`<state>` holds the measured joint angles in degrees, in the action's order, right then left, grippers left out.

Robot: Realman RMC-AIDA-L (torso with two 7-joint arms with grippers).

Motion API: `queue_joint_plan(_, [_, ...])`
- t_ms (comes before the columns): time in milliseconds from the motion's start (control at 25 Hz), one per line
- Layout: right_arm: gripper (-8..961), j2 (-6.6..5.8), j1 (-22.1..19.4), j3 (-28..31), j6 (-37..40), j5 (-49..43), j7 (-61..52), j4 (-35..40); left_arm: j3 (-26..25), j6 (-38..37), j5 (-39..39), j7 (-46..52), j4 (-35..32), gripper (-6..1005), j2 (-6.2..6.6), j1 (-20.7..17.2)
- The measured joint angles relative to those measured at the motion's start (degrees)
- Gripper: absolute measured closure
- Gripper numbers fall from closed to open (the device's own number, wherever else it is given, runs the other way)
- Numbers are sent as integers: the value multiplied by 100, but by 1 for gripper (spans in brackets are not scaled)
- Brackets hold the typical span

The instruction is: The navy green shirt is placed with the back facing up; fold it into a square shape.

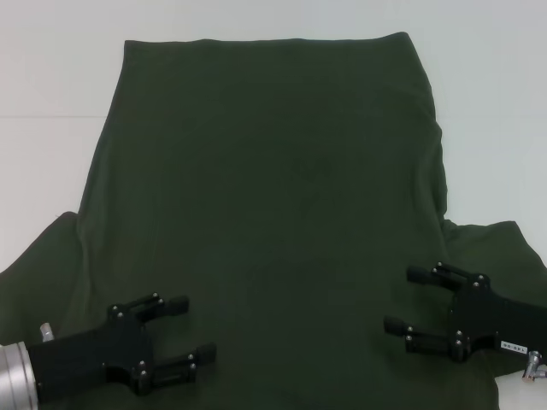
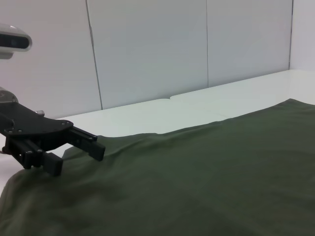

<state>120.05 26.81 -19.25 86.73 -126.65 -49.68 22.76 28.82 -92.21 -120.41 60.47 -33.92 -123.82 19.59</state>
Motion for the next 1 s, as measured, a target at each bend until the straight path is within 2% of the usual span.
queue_joint_plan(440, [60, 0, -12, 0, 18, 0, 0, 0, -1, -25, 0, 35, 0, 173, 1, 1])
queue_joint_plan(680, [60, 0, -28, 2, 27, 0, -14, 0, -399, 78, 21, 1047, -16, 173, 12, 92])
queue_joint_plan(840, [60, 0, -36, 0, 25, 0, -21, 0, -515, 21, 21, 2148, -54, 173, 164, 178])
queue_joint_plan(1000, [60, 0, -34, 0, 37, 0, -35, 0, -493, -68, -41, 3611, -46, 173, 459, 326])
